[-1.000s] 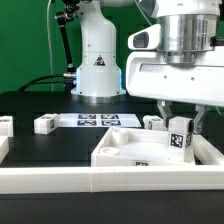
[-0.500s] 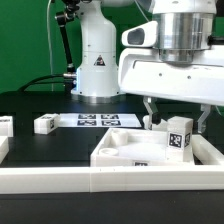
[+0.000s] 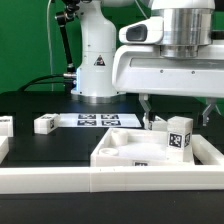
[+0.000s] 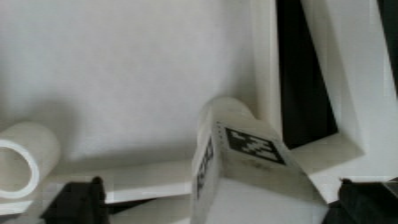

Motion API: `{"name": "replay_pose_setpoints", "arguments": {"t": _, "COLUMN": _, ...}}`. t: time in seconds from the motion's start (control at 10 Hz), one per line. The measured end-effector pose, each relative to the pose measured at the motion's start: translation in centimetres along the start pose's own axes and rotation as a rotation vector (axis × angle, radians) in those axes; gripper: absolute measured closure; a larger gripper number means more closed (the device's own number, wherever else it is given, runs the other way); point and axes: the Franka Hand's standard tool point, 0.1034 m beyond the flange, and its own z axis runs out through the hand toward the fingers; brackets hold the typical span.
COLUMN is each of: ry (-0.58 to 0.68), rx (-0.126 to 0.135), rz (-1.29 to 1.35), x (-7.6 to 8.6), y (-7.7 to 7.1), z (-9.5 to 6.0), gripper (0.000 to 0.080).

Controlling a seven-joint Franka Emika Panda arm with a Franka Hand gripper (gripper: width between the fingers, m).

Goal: Assemble square table

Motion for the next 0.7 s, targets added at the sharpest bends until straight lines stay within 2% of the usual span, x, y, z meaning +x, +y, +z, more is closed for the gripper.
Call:
{"name": "replay_pose_setpoints", "arguments": {"t": 0.3, "ry": 0.0, "rx": -0.001, "rz": 0.001, "x": 0.04, "y": 0.07, "z": 0.09, "gripper": 0.015}}
{"name": "replay_pose_setpoints", "arguments": {"t": 0.5, "ry": 0.01, "rx": 0.004, "rz": -0.19, "x": 0.53, "y": 0.5, "z": -0.23, "gripper": 0.015}}
{"name": "replay_pose_setpoints", "arguments": {"t": 0.7, "ry": 0.006, "rx": 0.006, "rz": -0.303, "x": -0.27, "y": 0.78, "z": 0.2, "gripper": 0.015}}
